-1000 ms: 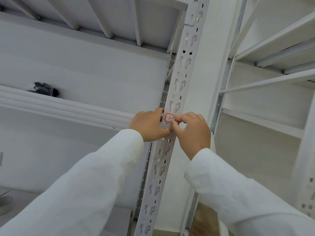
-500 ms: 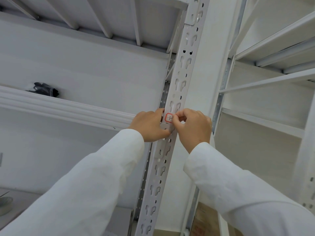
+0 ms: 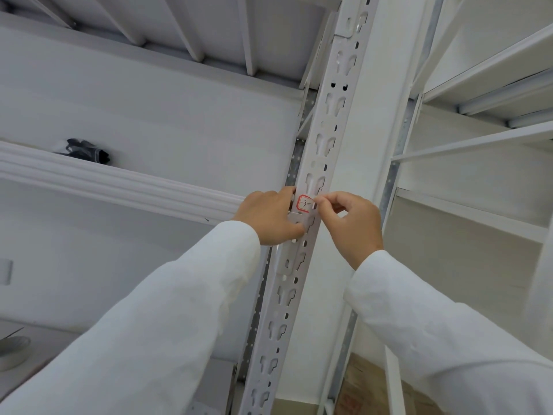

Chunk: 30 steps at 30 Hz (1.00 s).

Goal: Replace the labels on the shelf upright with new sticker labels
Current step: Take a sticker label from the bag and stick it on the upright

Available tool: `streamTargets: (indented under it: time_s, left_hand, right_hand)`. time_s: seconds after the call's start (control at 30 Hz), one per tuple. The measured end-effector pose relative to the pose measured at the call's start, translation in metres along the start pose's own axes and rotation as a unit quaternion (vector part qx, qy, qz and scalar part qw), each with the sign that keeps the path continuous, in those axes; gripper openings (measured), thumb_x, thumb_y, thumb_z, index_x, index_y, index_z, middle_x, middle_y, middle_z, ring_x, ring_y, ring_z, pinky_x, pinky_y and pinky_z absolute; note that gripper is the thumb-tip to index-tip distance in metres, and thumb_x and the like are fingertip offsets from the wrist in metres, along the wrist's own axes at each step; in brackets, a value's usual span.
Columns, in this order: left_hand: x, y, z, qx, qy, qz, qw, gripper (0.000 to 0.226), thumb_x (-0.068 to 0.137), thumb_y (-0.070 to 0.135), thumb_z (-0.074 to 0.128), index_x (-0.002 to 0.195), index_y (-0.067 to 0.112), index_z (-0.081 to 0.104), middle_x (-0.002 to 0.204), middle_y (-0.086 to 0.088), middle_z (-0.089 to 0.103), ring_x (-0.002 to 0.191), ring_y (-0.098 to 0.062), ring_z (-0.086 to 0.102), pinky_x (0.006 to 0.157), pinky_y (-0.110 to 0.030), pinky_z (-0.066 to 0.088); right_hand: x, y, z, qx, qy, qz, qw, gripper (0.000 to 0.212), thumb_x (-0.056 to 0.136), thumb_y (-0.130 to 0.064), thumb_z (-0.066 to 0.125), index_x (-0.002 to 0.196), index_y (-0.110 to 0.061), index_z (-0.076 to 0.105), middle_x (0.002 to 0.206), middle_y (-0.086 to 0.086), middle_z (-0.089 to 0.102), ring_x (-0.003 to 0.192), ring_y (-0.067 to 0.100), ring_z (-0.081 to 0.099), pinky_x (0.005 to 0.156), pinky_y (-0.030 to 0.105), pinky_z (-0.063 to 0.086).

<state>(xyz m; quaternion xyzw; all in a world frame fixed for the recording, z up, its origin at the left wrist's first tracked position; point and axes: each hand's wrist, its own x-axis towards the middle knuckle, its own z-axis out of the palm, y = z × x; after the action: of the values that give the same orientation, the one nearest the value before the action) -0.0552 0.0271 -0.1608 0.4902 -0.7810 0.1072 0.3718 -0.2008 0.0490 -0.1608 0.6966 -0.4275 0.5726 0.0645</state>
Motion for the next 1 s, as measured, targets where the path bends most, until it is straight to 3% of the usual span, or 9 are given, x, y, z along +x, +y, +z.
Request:
streamTargets:
  time_s: [0.17, 0.27, 0.37, 0.5, 0.73, 0.87, 1.0]
  left_hand:
    - [-0.001, 0.002, -0.001, 0.000, 0.002, -0.007, 1.000, 0.046, 0.081, 0.040, 0.054, 0.119, 0.017, 0.045, 0.090, 0.002, 0.058, 0.083, -0.023, 0.053, 0.076, -0.030, 0.035]
    - [-0.001, 0.002, 0.000, -0.013, 0.003, -0.025, 1.000, 0.045, 0.085, 0.046, 0.047, 0.119, 0.017, 0.046, 0.103, -0.001, 0.064, 0.090, -0.026, 0.054, 0.078, -0.031, 0.035]
    - [0.001, 0.004, -0.001, -0.027, -0.005, -0.040, 0.999, 0.045, 0.093, 0.047, 0.036, 0.124, 0.016, 0.045, 0.117, -0.004, 0.065, 0.098, -0.029, 0.054, 0.080, -0.033, 0.034]
    - [0.001, 0.005, -0.002, -0.026, -0.014, -0.045, 0.999, 0.049, 0.096, 0.049, 0.029, 0.130, 0.015, 0.042, 0.118, -0.003, 0.065, 0.106, -0.030, 0.055, 0.085, -0.033, 0.035]
    - [0.002, 0.003, -0.002, -0.032, -0.024, -0.050, 0.998, 0.050, 0.096, 0.049, 0.030, 0.132, 0.017, 0.042, 0.120, -0.002, 0.064, 0.109, -0.030, 0.054, 0.089, -0.034, 0.036]
    - [0.002, 0.003, -0.002, -0.027, -0.016, -0.043, 0.999, 0.046, 0.096, 0.047, 0.029, 0.128, 0.017, 0.044, 0.111, -0.002, 0.066, 0.104, -0.029, 0.056, 0.087, -0.034, 0.036]
    - [0.000, 0.004, -0.004, -0.048, -0.025, -0.054, 0.997, 0.046, 0.089, 0.044, 0.039, 0.128, 0.020, 0.044, 0.110, -0.001, 0.064, 0.102, -0.027, 0.053, 0.090, -0.034, 0.037]
  right_hand:
    - [0.006, -0.002, -0.003, -0.038, -0.026, -0.008, 0.999, 0.008, 0.081, -0.028, 0.063, 0.074, -0.030, 0.067, 0.071, -0.014, 0.065, 0.080, 0.015, 0.061, 0.076, 0.035, 0.051]
    - [0.008, -0.002, -0.002, -0.058, -0.037, -0.008, 0.998, 0.010, 0.083, -0.026, 0.060, 0.075, -0.026, 0.066, 0.073, -0.009, 0.065, 0.082, 0.017, 0.059, 0.074, 0.034, 0.050]
    - [0.006, 0.002, 0.001, -0.069, -0.041, -0.028, 0.996, 0.011, 0.086, -0.024, 0.056, 0.077, -0.023, 0.063, 0.075, -0.010, 0.062, 0.085, 0.016, 0.055, 0.071, 0.030, 0.044]
    - [0.006, 0.007, 0.002, -0.086, -0.041, -0.058, 0.994, 0.012, 0.088, -0.025, 0.054, 0.077, -0.025, 0.058, 0.071, -0.018, 0.053, 0.083, 0.013, 0.049, 0.069, 0.023, 0.033]
    - [0.007, 0.014, 0.002, -0.131, -0.044, -0.133, 0.981, 0.010, 0.089, -0.022, 0.054, 0.080, -0.021, 0.058, 0.076, -0.011, 0.053, 0.083, 0.015, 0.046, 0.073, 0.026, 0.034]
    - [0.009, 0.016, 0.001, -0.155, -0.041, -0.160, 0.974, 0.009, 0.089, -0.020, 0.054, 0.081, -0.018, 0.060, 0.075, -0.011, 0.052, 0.082, 0.015, 0.045, 0.073, 0.025, 0.033]
    - [0.008, 0.019, 0.003, -0.209, -0.018, -0.217, 0.953, 0.016, 0.089, -0.024, 0.049, 0.082, -0.015, 0.060, 0.075, -0.003, 0.059, 0.078, 0.018, 0.047, 0.069, 0.027, 0.037]
